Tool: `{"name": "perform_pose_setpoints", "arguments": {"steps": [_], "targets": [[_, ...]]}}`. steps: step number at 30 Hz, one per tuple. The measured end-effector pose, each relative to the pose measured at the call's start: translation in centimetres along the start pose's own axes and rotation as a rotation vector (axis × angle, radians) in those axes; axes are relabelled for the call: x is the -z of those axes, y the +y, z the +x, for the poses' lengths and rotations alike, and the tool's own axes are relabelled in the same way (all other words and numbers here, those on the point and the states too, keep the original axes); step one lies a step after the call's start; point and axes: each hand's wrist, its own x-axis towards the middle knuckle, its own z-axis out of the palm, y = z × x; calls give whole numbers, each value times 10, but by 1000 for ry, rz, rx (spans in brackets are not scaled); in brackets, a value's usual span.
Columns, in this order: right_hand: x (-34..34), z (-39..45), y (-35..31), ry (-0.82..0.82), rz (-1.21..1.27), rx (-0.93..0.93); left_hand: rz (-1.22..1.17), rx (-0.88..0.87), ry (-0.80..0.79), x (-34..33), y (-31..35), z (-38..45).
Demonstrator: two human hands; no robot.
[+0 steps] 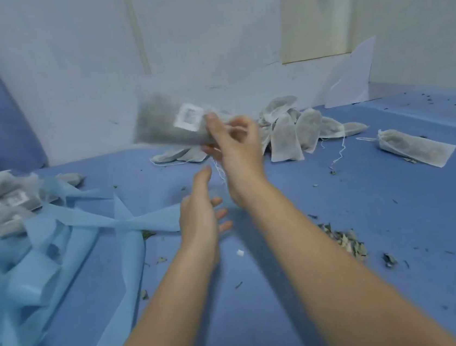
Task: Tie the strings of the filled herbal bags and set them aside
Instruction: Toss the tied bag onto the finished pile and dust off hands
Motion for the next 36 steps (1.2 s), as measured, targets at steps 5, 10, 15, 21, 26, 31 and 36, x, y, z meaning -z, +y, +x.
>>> {"name": "perform_pose_setpoints", "arguments": {"steps": [5,10,15,21,26,31,36], "targets": [[-39,-3,6,-487,-388,-110,89,-104,27,5,9,12],[-6,17,-2,-343,-322,-128,272,-146,-39,-20,10,24],[41,51,-13,-118,-309,-140,399,-196,-134,-68,11,38],[96,100,-14,-4,-441,-114,501,-205,-224,-129,12,82],[122,142,2,87,-570,-150,568,-111,-225,-170,-2,128],[142,180,20,152,-747,-202,776,-87,-256,-189,-6,161],[155,195,32,194,-793,-343,810,-29,-273,-199,-11,173]]}}
